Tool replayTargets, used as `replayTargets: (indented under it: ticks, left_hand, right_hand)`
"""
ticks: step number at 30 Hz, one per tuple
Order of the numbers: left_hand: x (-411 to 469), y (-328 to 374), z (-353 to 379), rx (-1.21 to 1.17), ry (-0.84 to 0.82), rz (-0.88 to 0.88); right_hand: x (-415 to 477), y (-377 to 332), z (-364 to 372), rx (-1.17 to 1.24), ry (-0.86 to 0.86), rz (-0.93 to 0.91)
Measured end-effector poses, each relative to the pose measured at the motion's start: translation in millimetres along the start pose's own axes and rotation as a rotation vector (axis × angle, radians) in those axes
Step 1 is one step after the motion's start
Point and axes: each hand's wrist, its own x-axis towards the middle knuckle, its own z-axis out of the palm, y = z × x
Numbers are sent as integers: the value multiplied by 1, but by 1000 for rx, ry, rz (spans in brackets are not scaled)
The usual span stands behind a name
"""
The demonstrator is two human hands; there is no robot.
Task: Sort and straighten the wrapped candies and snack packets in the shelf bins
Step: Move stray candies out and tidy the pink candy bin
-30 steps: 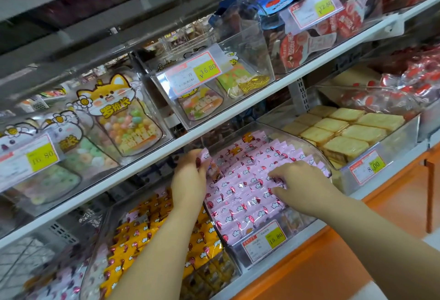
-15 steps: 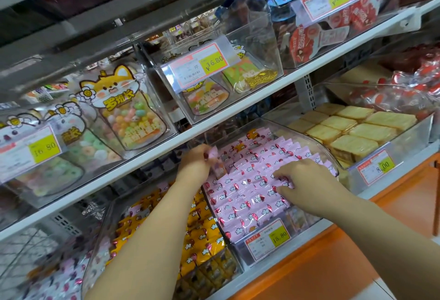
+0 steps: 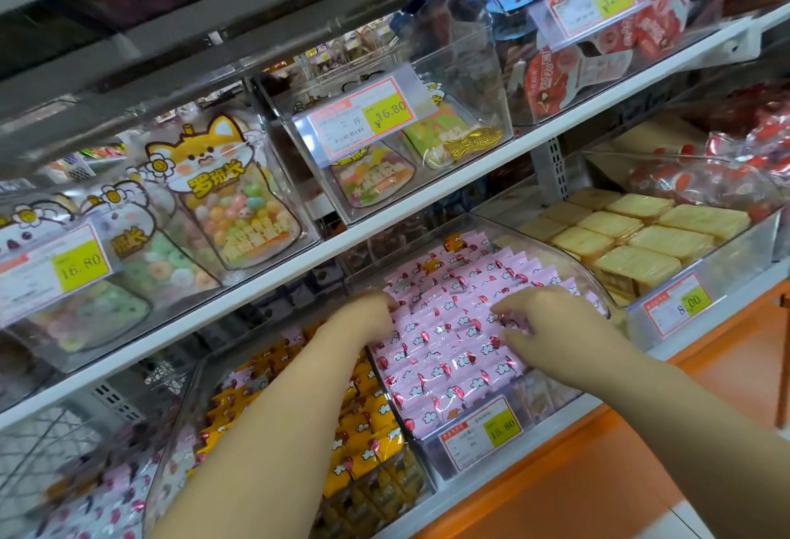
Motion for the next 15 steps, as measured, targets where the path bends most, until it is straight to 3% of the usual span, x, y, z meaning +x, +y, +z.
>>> replayTargets:
  ticks: [3, 6, 10, 15]
  left_hand:
    - [1, 11, -3, -128, 223, -52]
    - [11, 32, -1, -304, 329, 36]
    - [30, 60, -4, -499, 298, 22]
    - [56, 74, 1, -597, 321, -39]
  right_hand:
    - [4, 6, -17, 81, 201, 91]
    - [10, 26, -28, 104, 355, 154]
    - [8, 44, -14, 226, 255, 279]
    - [11, 47, 2, 279, 241, 269]
